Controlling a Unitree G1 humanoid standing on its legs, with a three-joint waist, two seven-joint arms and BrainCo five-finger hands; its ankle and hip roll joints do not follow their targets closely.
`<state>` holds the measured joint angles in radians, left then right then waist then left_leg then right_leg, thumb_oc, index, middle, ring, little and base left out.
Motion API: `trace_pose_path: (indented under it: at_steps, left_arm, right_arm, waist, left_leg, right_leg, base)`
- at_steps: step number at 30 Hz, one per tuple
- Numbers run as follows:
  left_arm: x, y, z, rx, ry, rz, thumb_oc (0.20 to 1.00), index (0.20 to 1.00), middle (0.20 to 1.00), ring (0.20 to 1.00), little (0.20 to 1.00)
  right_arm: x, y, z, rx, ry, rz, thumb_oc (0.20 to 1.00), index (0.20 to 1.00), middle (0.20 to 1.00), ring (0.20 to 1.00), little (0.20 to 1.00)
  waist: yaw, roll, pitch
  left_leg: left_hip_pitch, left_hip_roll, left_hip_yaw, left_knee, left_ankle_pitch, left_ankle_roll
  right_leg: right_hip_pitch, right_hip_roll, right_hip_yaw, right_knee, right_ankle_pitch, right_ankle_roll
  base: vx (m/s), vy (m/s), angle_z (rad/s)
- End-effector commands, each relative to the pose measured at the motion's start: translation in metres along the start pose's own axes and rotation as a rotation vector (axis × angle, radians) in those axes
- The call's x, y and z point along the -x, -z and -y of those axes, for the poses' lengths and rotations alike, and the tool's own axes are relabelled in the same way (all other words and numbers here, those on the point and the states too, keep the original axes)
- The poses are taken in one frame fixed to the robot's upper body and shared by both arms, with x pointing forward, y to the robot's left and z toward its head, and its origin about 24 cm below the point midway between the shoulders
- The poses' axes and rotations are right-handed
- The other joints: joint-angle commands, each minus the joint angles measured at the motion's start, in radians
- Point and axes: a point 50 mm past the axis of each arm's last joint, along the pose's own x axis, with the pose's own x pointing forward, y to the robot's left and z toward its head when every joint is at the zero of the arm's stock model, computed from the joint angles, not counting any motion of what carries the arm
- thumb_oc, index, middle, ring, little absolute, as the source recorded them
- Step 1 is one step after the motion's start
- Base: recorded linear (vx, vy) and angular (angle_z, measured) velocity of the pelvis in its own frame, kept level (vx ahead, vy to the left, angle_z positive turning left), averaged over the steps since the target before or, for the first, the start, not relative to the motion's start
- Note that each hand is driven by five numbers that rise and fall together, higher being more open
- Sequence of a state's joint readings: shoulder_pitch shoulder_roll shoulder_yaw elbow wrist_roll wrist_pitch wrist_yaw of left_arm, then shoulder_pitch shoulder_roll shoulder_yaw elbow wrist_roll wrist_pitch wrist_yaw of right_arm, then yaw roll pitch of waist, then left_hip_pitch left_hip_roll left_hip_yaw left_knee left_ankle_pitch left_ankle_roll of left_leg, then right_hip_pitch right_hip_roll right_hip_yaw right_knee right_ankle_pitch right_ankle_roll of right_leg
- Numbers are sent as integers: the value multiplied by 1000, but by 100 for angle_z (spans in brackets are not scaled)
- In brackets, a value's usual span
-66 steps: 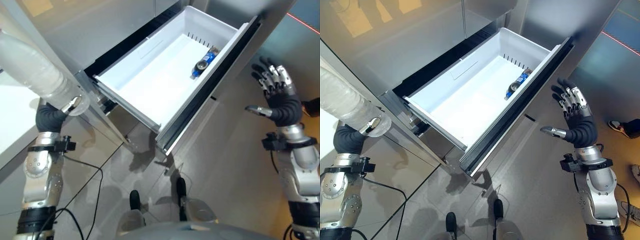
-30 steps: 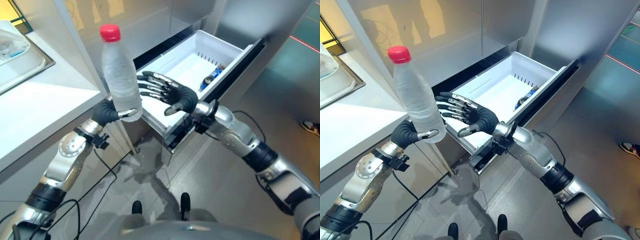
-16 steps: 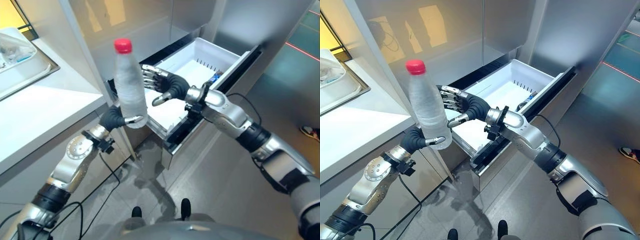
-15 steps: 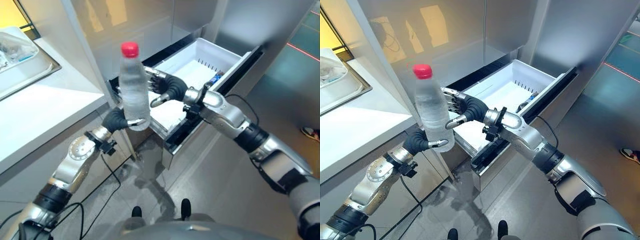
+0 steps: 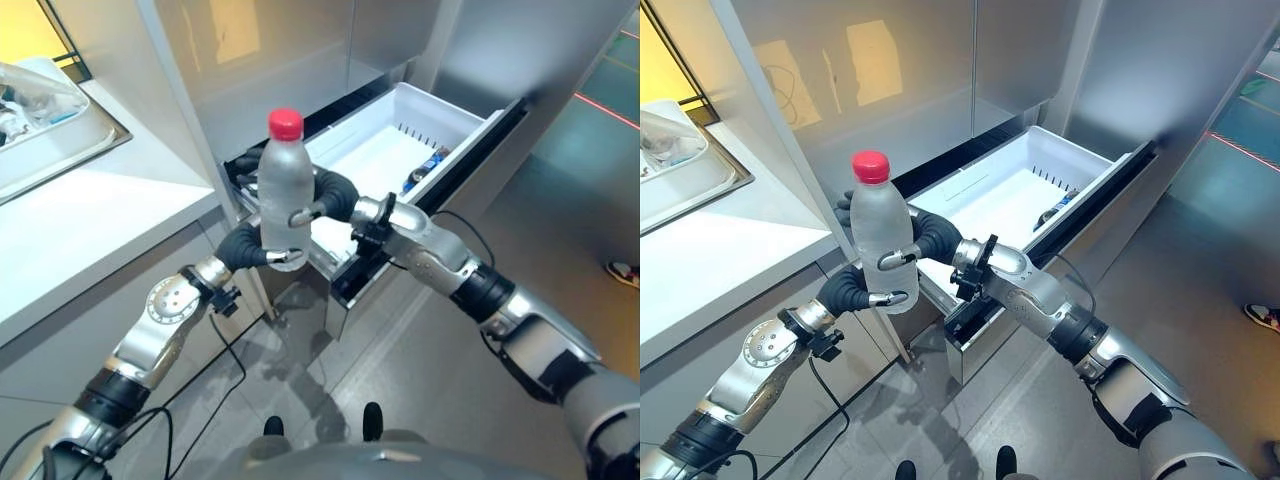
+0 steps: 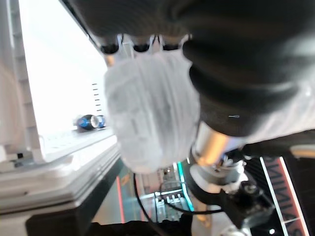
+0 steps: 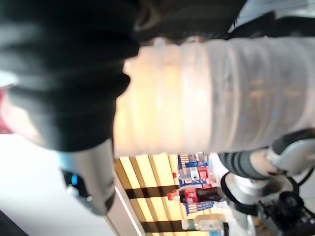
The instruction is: Take the drinks into the refrigerator
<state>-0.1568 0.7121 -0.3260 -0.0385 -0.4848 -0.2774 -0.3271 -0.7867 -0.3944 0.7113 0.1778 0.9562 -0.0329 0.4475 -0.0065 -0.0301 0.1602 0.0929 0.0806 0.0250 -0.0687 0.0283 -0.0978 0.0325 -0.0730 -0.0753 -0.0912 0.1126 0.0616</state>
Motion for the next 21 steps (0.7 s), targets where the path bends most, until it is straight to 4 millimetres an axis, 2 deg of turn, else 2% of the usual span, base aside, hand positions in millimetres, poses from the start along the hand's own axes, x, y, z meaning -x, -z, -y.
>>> trace_pose_path:
  at_steps: [1,5,6,7,8,9,14,21]
  left_arm:
    - [-28,-52,-28,-103,-107,258,200,200,200,200,200]
    - [-28,-50,-28,-103,-120,254,200,200,200,200,200]
    - [-27,-49,-28,-97,-121,251,200,200,200,200,200]
    - [-27,-48,-28,-99,-122,244,200,200,200,200,200]
    - [-27,-48,-28,-99,-120,242,200,200,200,200,200]
    - [-26,-47,-28,-93,-120,238,200,200,200,200,200]
    - [-26,-43,-27,-75,-122,225,200,200,200,200,200]
    - [-26,-44,-28,-61,-129,231,200,200,200,200,200]
  right_arm:
    - [-36,4,-67,-112,-360,59,1000,1000,1000,1000,1000]
    - [-36,13,-71,-144,-368,40,1000,1000,1000,1000,1000]
    - [-37,12,-75,-129,-398,33,652,652,652,652,652]
    - [-39,12,-76,-122,-407,28,507,507,507,507,507]
    - [-40,9,-77,-109,-415,34,278,278,278,278,278]
    - [-42,7,-78,-105,-419,36,200,200,200,200,200]
    - [-49,1,-78,-79,-409,58,200,200,200,200,200]
    - [-49,5,-79,-76,-413,46,200,200,200,200,200]
  waist:
    - [4,-32,-5]
    - [2,-32,-3]
    - [4,-33,-2]
    - [5,-33,-3]
    - [5,-33,-4]
    - [7,-33,-5]
    - [14,-34,-10]
    - [15,-34,-16]
  left_leg:
    - [6,-91,-24,112,-161,96]
    - [5,-91,-23,116,-163,96]
    - [5,-91,-23,117,-164,96]
    - [4,-91,-22,116,-163,97]
    - [4,-91,-21,116,-163,97]
    - [4,-91,-21,115,-163,98]
    - [6,-89,-19,111,-161,100]
    - [12,-90,-23,104,-159,101]
  right_leg:
    - [60,21,-37,82,-169,-13]
    - [61,22,-35,82,-170,-14]
    - [60,22,-33,80,-168,-14]
    - [60,22,-32,78,-167,-14]
    - [60,22,-32,77,-166,-13]
    - [60,22,-30,77,-165,-13]
    - [60,22,-26,75,-163,-13]
    - [66,21,-28,70,-162,-12]
  base:
    - [0,0,0]
    - [0,0,0]
    - [0,0,0]
    - [0,0,0]
    - [0,0,0]
    - [0,0,0]
    - [0,0,0]
    - [0,0,0]
